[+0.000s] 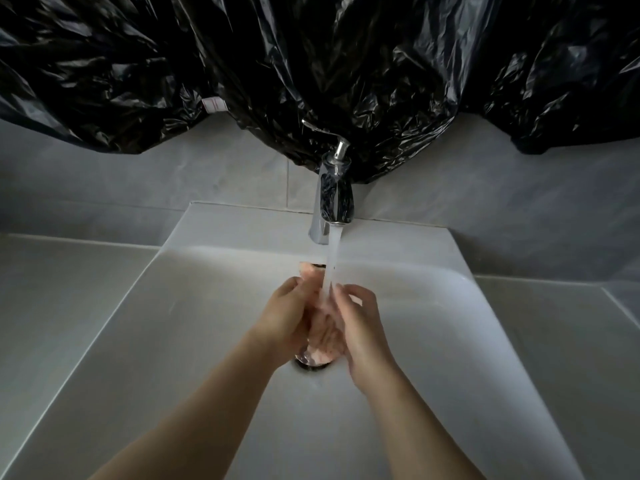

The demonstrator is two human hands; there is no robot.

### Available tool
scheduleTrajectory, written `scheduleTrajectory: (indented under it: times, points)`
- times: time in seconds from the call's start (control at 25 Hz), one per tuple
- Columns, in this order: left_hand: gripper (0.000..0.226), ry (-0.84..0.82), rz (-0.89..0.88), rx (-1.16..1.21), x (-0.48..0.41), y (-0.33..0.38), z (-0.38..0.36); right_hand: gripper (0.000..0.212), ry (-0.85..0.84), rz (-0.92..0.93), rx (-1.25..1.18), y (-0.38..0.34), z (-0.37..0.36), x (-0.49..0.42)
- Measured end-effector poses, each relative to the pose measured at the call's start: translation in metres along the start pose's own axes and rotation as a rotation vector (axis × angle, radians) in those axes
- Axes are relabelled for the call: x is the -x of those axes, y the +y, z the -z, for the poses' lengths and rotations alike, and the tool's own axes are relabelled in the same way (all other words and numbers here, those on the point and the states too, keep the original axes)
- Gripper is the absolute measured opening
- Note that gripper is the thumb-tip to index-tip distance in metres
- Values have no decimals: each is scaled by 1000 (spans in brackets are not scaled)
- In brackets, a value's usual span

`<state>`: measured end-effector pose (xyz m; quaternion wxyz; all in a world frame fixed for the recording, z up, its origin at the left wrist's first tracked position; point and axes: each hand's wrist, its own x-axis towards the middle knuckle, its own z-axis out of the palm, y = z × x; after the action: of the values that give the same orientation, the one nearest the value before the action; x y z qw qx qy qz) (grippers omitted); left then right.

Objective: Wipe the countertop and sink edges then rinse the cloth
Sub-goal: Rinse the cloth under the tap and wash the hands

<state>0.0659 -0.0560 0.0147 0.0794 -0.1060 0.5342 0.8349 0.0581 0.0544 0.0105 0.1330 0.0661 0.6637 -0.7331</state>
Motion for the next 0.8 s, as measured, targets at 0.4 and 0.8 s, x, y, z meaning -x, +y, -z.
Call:
scheduleTrajectory:
  times: [0.4, 0.8]
  points:
    - [33, 242, 50, -316, -7, 8, 21, 30, 111, 100, -33, -1, 3, -15]
    - [15, 18, -82, -41, 0, 6, 3, 20, 104, 212, 175, -1, 2, -12]
